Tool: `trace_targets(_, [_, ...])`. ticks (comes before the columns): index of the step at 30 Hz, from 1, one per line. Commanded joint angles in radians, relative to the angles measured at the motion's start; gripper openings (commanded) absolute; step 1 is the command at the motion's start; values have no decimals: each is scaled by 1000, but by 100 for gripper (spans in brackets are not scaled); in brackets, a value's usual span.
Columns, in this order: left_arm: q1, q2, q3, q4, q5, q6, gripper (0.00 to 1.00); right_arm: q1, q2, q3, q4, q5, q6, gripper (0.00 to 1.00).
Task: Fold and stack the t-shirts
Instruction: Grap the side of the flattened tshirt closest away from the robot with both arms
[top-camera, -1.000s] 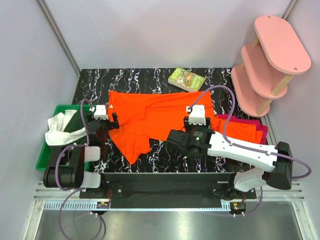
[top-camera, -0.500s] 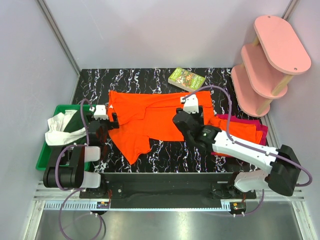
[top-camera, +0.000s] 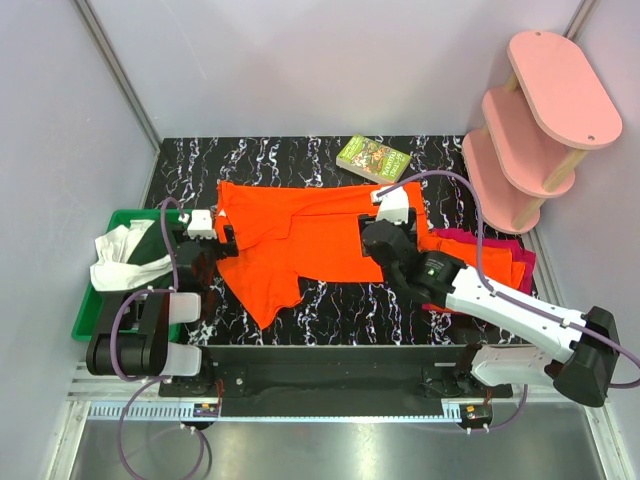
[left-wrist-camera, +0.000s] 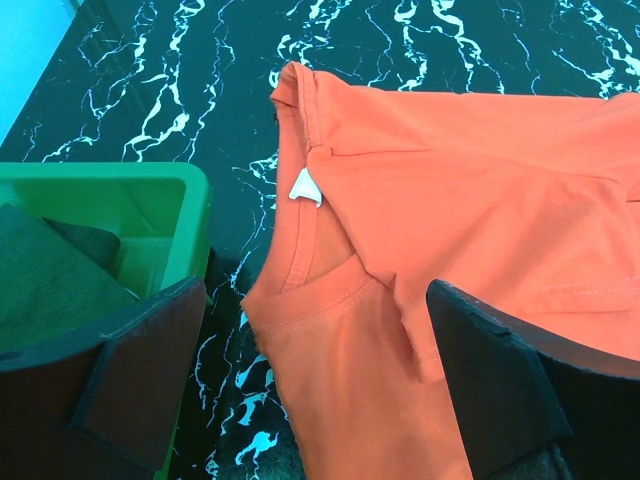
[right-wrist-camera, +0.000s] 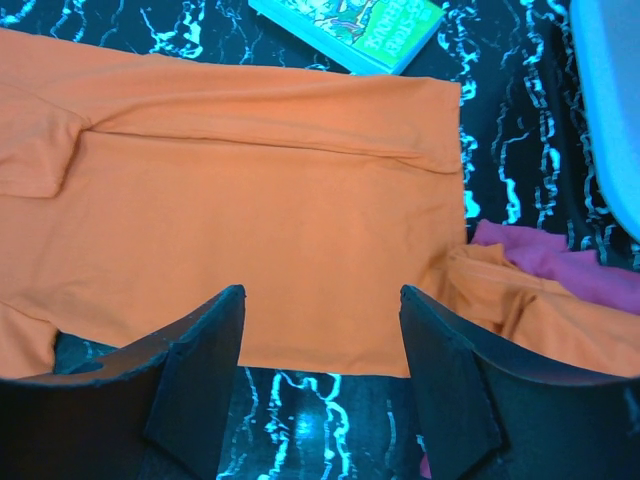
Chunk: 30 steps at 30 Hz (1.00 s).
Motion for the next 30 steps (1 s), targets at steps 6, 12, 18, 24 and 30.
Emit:
trace_targets(6, [-245,-150,-18,60,-640,41,99,-8,-5,48,-44,50,-58,73])
trace_targets(12, [-477,-216,460,-902,-928,-124,99,-8,26,37,-48,15,-3,73])
trace_targets(18, [-870,-331,630,-1440,-1116,-611,99,-8,26,29,-44,27,23,74])
trace_targets(24, [-939,-646,370,-1511,-857,-1063,99,-8,27,32,-41,47,13,74])
trace_targets(30, [-1220,-250,724,-1855,-1007,-899,99,-8,29,14,-39,47,16,75])
